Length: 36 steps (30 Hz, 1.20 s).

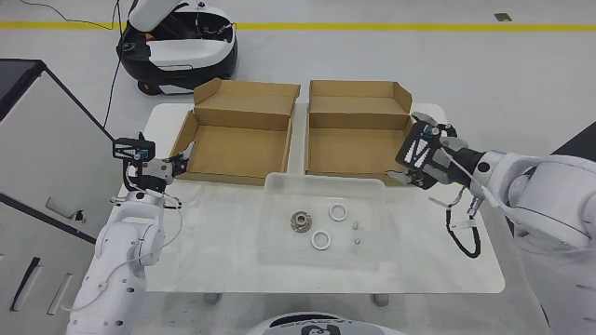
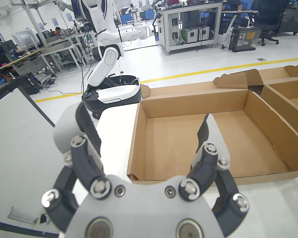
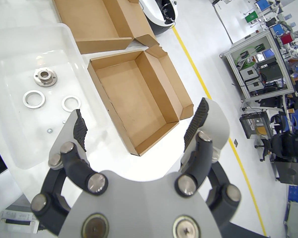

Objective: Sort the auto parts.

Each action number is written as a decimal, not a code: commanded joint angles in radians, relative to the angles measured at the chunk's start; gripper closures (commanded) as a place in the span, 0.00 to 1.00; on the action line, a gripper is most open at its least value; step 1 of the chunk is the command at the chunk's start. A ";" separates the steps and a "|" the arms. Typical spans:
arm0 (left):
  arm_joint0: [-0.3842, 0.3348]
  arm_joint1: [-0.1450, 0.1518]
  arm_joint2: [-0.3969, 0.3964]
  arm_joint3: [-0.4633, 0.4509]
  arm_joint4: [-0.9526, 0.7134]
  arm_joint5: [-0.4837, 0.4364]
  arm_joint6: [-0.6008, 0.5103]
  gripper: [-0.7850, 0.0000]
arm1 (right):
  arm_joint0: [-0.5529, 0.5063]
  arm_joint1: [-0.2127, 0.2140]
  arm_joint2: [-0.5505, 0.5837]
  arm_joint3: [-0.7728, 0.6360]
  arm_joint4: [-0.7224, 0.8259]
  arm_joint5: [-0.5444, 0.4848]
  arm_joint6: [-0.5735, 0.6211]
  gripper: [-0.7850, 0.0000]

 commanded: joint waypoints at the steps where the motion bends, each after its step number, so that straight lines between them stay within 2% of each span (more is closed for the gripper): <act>1: 0.000 0.000 0.000 0.000 0.000 0.000 0.000 0.00 | 0.026 0.030 -0.048 -0.004 0.020 0.020 0.020 0.00; 7: 0.000 0.000 0.000 0.000 0.000 0.000 0.000 0.00 | 0.135 0.124 -0.188 -0.022 0.162 0.129 0.129 0.00; 13: 0.000 0.000 0.000 0.000 0.000 0.000 0.000 0.00 | 0.290 0.217 -0.335 -0.022 0.309 0.230 0.230 0.00; 20: 0.000 0.000 0.000 0.000 0.000 0.000 0.000 0.00 | 0.451 0.299 -0.508 -0.020 0.433 0.311 0.311 0.00; 27: 0.000 0.000 0.000 0.000 0.000 0.000 0.000 0.00 | 0.571 0.345 -0.639 0.015 0.548 0.364 0.364 0.00; 36: 0.000 0.000 0.000 0.000 0.000 0.000 0.000 0.00 | 0.660 0.368 -0.777 0.059 0.577 0.377 0.376 0.00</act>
